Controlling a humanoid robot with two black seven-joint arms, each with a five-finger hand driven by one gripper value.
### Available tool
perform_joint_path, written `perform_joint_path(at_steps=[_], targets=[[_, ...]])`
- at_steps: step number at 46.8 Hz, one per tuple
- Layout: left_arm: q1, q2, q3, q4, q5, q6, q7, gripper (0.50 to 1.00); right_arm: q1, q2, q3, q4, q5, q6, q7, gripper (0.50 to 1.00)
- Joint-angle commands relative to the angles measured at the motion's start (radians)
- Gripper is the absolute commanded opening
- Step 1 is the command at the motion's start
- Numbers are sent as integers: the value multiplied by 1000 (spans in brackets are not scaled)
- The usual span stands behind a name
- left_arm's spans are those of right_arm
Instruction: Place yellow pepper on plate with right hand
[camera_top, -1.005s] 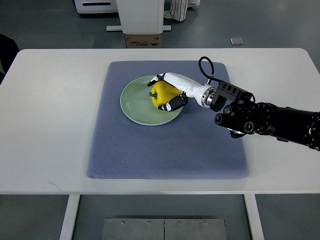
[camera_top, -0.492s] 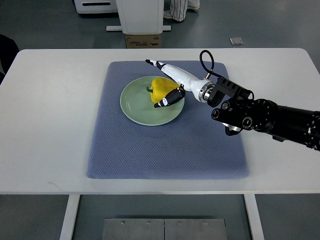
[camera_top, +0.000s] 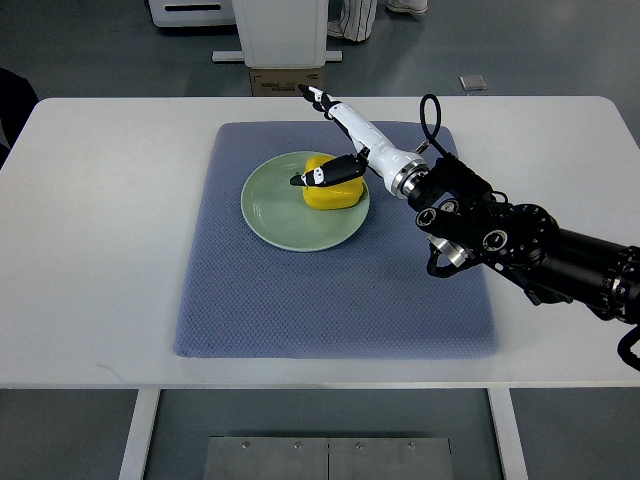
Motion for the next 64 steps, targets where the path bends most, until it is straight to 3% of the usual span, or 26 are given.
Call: perform_joint_path(at_steps=[1,9,27,35,64], targets=[[0,0,0,0,0,0,0,1000,-25,-3,67,0,55,16,-3,1000],[0,0,0,0,0,0,0,1000,-97,-54,263,-17,226,128,-12,1000],[0,0,0,0,0,0,0,1000,-212,-134,504,-43,398,232,-70,1000],[0,0,0,1,0,0,0,1000,-263,-138,569,-104,507,266,-107,1000],[0,0,0,0,0,0,0,1000,-277,-140,587,-212,527,326,-109,1000]])
